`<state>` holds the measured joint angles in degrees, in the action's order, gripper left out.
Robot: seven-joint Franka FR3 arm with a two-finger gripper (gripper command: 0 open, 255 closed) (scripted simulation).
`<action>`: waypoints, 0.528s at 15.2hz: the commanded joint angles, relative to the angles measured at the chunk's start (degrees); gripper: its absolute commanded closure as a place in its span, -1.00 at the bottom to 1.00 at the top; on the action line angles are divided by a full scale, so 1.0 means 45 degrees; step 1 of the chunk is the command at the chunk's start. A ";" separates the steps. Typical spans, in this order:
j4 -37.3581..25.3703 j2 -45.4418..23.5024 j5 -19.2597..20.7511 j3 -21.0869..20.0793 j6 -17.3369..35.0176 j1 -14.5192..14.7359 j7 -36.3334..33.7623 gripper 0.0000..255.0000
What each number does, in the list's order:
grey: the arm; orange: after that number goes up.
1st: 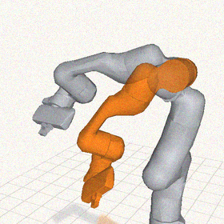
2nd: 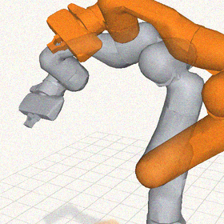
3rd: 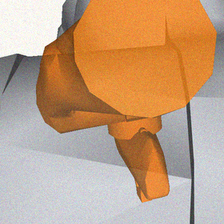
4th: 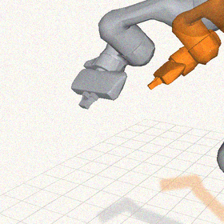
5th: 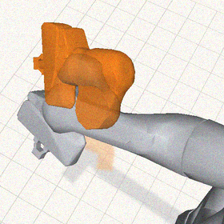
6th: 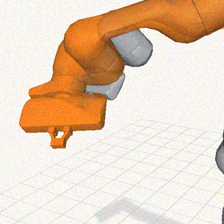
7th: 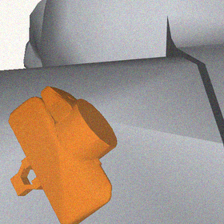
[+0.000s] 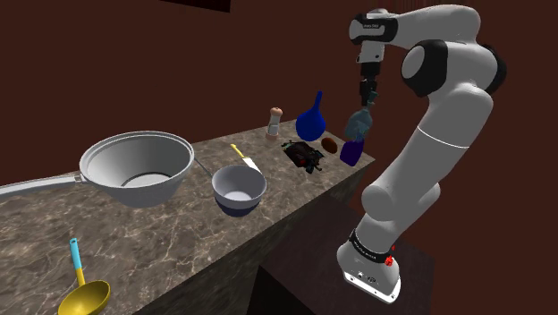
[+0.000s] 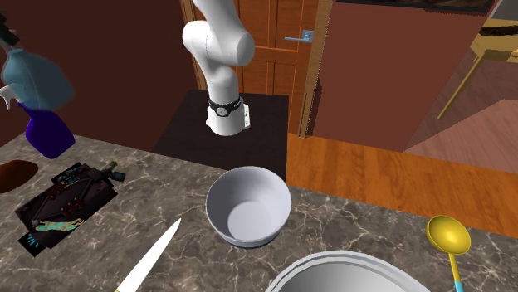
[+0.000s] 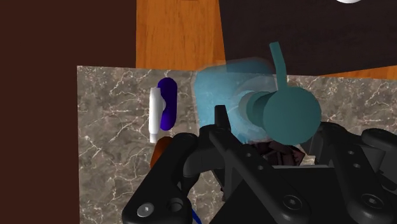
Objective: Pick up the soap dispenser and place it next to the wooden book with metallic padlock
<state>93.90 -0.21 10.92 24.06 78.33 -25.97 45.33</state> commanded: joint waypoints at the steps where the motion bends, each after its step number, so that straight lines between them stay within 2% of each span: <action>1: 0.0491 0.0099 0.0022 -0.0004 0.0400 0.0005 -0.0089 1.00; 8: 0.1791 0.0197 0.0036 0.0004 0.1589 -0.0003 -0.0314 1.00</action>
<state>100.99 0.58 11.02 24.01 84.55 -25.92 43.98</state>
